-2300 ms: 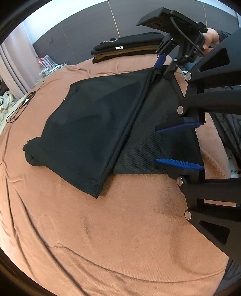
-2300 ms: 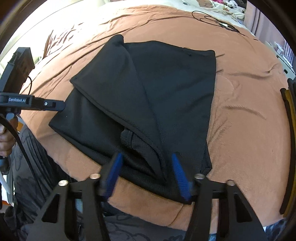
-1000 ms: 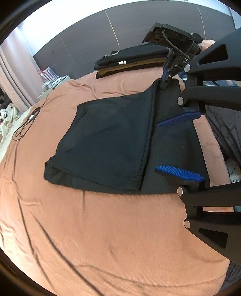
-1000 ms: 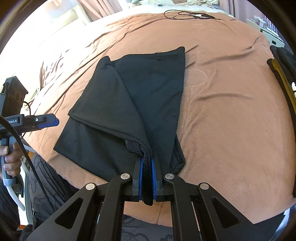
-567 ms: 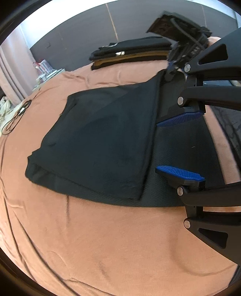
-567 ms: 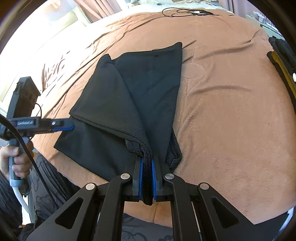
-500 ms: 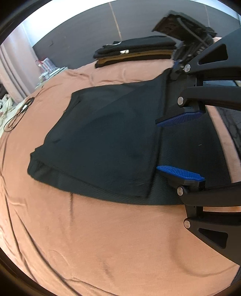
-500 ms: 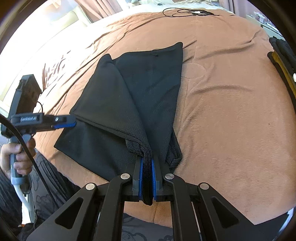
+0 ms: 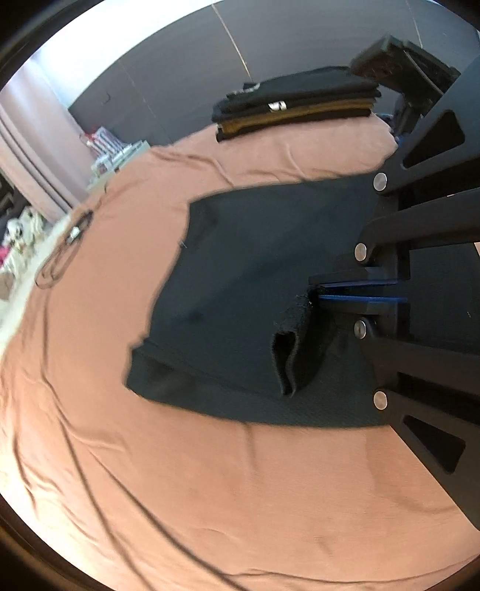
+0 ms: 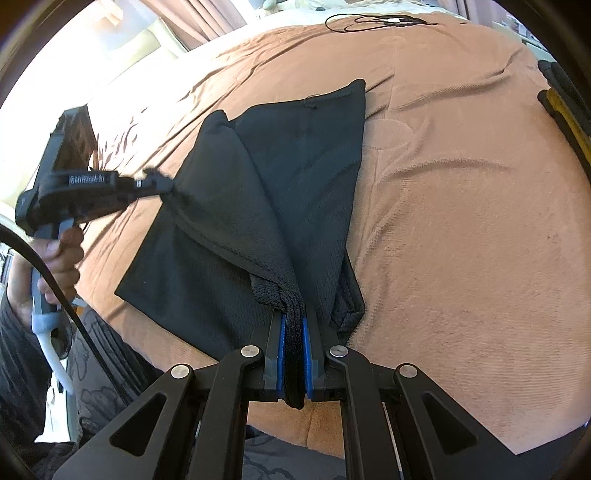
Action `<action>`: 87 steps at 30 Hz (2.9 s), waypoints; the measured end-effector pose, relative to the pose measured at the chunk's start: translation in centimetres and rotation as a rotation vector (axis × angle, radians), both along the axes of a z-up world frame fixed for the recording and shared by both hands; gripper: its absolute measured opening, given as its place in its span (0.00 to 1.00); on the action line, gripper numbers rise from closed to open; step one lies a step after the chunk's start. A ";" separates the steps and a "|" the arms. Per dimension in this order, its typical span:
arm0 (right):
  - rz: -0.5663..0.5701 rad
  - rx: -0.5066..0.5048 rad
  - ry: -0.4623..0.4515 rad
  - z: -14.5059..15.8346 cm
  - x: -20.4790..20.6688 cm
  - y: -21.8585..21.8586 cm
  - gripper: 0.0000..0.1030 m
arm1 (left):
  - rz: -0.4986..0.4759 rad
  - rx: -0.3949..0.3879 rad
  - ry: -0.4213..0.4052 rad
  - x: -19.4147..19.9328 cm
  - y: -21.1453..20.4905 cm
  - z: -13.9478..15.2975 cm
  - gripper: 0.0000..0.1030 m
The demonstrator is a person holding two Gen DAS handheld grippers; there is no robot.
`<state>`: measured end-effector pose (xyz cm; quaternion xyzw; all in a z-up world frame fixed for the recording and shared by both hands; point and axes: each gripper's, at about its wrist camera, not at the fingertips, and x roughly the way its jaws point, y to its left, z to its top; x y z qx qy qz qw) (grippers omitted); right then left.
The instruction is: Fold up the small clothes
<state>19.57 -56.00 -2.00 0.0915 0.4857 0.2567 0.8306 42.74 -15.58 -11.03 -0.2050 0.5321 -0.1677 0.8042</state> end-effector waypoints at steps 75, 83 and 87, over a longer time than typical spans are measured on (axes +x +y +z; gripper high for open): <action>-0.082 0.067 0.065 -0.9 -0.1 -1.8 0.08 | -0.106 0.109 0.045 4.5 -0.1 -0.5 0.45; -0.105 0.025 0.047 -0.2 -0.8 -1.4 0.57 | -0.101 0.083 0.108 2.3 0.7 -2.7 0.48; -0.110 -0.016 0.035 -0.2 -0.7 -1.1 0.58 | -0.105 0.063 0.123 1.7 0.6 -3.5 0.49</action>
